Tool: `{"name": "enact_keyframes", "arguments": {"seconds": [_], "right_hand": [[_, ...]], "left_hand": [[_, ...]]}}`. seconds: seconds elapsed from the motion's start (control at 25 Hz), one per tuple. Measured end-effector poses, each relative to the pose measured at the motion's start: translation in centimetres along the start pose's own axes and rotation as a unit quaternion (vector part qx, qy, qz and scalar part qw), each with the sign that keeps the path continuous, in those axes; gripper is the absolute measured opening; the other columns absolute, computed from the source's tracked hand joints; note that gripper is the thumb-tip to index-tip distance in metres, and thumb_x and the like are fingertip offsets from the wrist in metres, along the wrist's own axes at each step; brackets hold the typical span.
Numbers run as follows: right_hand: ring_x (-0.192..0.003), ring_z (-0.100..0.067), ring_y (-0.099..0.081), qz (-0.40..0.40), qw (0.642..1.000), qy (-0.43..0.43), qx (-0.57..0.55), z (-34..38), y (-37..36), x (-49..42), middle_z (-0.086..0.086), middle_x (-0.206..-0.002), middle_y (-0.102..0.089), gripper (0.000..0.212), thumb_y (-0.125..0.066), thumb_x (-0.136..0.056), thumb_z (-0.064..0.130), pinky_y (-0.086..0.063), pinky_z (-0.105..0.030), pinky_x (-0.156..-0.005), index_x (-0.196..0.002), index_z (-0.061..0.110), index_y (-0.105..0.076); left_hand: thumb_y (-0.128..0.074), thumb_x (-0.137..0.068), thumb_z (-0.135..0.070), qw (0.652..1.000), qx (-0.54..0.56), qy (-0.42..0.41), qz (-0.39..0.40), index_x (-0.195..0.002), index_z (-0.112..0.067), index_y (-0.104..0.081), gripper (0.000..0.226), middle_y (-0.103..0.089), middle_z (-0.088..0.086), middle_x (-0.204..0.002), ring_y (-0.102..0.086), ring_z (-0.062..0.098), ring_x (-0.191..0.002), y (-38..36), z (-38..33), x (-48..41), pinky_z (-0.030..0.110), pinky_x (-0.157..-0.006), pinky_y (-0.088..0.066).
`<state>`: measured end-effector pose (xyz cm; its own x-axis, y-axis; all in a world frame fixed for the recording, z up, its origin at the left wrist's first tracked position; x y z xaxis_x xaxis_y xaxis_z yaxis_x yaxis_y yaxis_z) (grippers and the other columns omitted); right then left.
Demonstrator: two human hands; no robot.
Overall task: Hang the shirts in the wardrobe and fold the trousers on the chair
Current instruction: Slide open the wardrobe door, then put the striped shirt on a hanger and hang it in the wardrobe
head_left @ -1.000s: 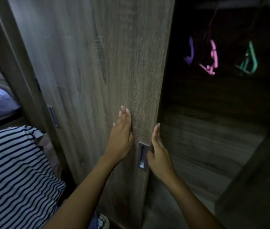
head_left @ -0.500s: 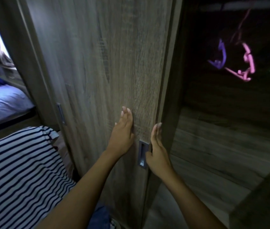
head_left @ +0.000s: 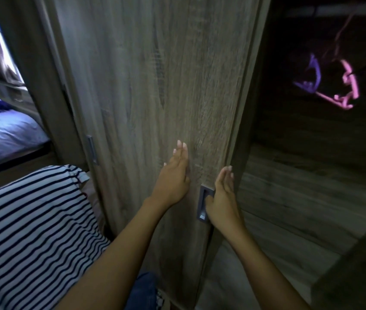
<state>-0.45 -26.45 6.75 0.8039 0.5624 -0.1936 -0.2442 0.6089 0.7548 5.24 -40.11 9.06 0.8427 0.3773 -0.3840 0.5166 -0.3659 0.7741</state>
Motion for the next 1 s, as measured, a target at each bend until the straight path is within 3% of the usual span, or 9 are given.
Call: {"name": "enact_keyframes", "arguments": {"seconds": [0.08, 0.16, 0.2, 0.28, 0.36, 0.48, 0.64, 0.8, 1.0], "right_hand": [[-0.147, -0.023, 0.003, 0.006, 0.997, -0.059, 0.058, 1.5, -0.8, 1.6, -0.008, -0.159, 0.012, 0.070, -0.039, -0.097, 0.023, -0.018, -0.041, -0.116, -0.150, 0.017, 0.006], [-0.138, -0.030, -0.031, 0.013, 0.994, -0.048, 0.100, 3.6, -2.5, 3.1, -0.017, -0.152, -0.027, 0.053, -0.039, -0.097, 0.029, -0.035, -0.041, -0.106, -0.145, 0.008, -0.030], [-0.127, -0.031, -0.046, 0.020, 0.995, -0.026, 0.089, 4.7, -3.5, 3.5, -0.015, -0.140, -0.046, 0.043, -0.040, -0.096, 0.029, -0.042, -0.039, -0.098, -0.135, 0.011, -0.045], [-0.110, -0.031, -0.059, 0.053, 0.997, 0.026, 0.046, 7.7, -5.8, 4.1, -0.011, -0.120, -0.064, 0.033, -0.041, -0.095, 0.028, -0.048, -0.036, -0.087, -0.121, 0.018, -0.060], [-0.106, -0.029, -0.061, 0.077, 0.994, 0.077, 0.009, 10.9, -8.4, 4.3, -0.008, -0.116, -0.067, 0.031, -0.043, -0.095, 0.027, -0.048, -0.034, -0.085, -0.118, 0.021, -0.063], [-0.097, -0.023, -0.061, 0.115, 0.981, 0.153, -0.039, 16.0, -12.4, 4.0, -0.005, -0.112, -0.068, 0.028, -0.043, -0.096, 0.024, -0.047, -0.030, -0.080, -0.115, 0.020, -0.063], [-0.091, -0.019, -0.058, 0.179, 0.955, 0.208, -0.117, 21.5, -17.6, 1.8, -0.006, -0.111, -0.065, 0.035, -0.040, -0.096, 0.019, -0.040, -0.024, -0.071, -0.129, 0.021, -0.052], [-0.099, -0.021, -0.059, 0.224, 0.927, 0.267, -0.139, 26.5, -23.4, -1.6, -0.007, -0.111, -0.064, 0.038, -0.041, -0.094, 0.018, -0.050, -0.034, -0.081, -0.131, 0.019, -0.049], [-0.108, -0.018, -0.055, 0.260, 0.891, 0.352, -0.122, 32.5, -30.2, -5.0, -0.003, -0.117, -0.062, 0.030, -0.045, -0.094, 0.019, -0.047, -0.030, -0.088, -0.118, 0.012, -0.061]], "left_hand": [[-0.041, -0.095, -0.006, 0.998, 0.029, 0.003, -0.053, -0.150, -0.011, -0.002, 0.069, 0.000, 0.007, -0.159, -0.006, 0.017, -0.147, 2.0, 0.7, 2.5, 0.028, -0.118, -0.007], [-0.043, -0.097, -0.011, 0.992, 0.050, 0.028, -0.112, -0.145, -0.007, -0.030, 0.050, -0.035, 0.008, -0.150, -0.033, 0.018, -0.138, 4.5, 2.4, 5.8, 0.016, -0.110, -0.019], [-0.043, -0.098, -0.014, 0.989, 0.055, 0.043, -0.132, -0.137, -0.009, -0.046, 0.039, -0.052, 0.008, -0.138, -0.047, 0.018, -0.127, 5.8, 3.1, 7.4, 0.017, -0.104, -0.029], [-0.040, -0.100, -0.020, 0.982, 0.062, 0.087, -0.153, -0.116, -0.013, -0.063, 0.029, -0.067, 0.005, -0.112, -0.060, 0.016, -0.104, 8.4, 5.2, 10.7, 0.022, -0.090, -0.043], [-0.037, -0.101, -0.028, 0.973, 0.073, 0.140, -0.170, -0.105, -0.016, -0.066, 0.031, -0.070, 0.000, -0.101, -0.062, 0.011, -0.093, 10.9, 7.6, 13.9, 0.026, -0.085, -0.046], [-0.037, -0.100, -0.033, 0.952, 0.061, 0.202, -0.220, -0.102, -0.018, -0.067, 0.034, -0.071, -0.003, -0.096, -0.064, 0.007, -0.089, 14.5, 11.7, 17.9, 0.030, -0.084, -0.051], [-0.040, -0.099, -0.030, 0.926, 0.032, 0.274, -0.256, -0.105, -0.023, -0.066, 0.027, -0.070, -0.008, -0.097, -0.063, 0.000, -0.088, 18.1, 16.7, 20.8, 0.020, -0.078, -0.051], [-0.044, -0.099, -0.027, 0.895, -0.017, 0.336, -0.294, -0.104, -0.021, -0.067, 0.025, -0.069, -0.009, -0.097, -0.061, -0.002, -0.089, 21.5, 21.9, 21.6, 0.009, -0.072, -0.045], [-0.048, -0.095, -0.022, 0.829, -0.105, 0.437, -0.334, -0.100, -0.018, -0.068, 0.021, -0.069, -0.001, -0.098, -0.062, 0.015, -0.090, 24.0, 28.6, 21.6, 0.032, -0.079, -0.048]]}}
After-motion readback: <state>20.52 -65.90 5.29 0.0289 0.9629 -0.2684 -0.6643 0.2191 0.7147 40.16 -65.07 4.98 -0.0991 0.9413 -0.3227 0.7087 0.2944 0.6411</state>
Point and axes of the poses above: each hand's wrist, its own x-axis away from the middle knuckle, its own y-axis out of the back of the hand, z = x × y, the point moved 1 cm from there along -x, towards the middle knuckle
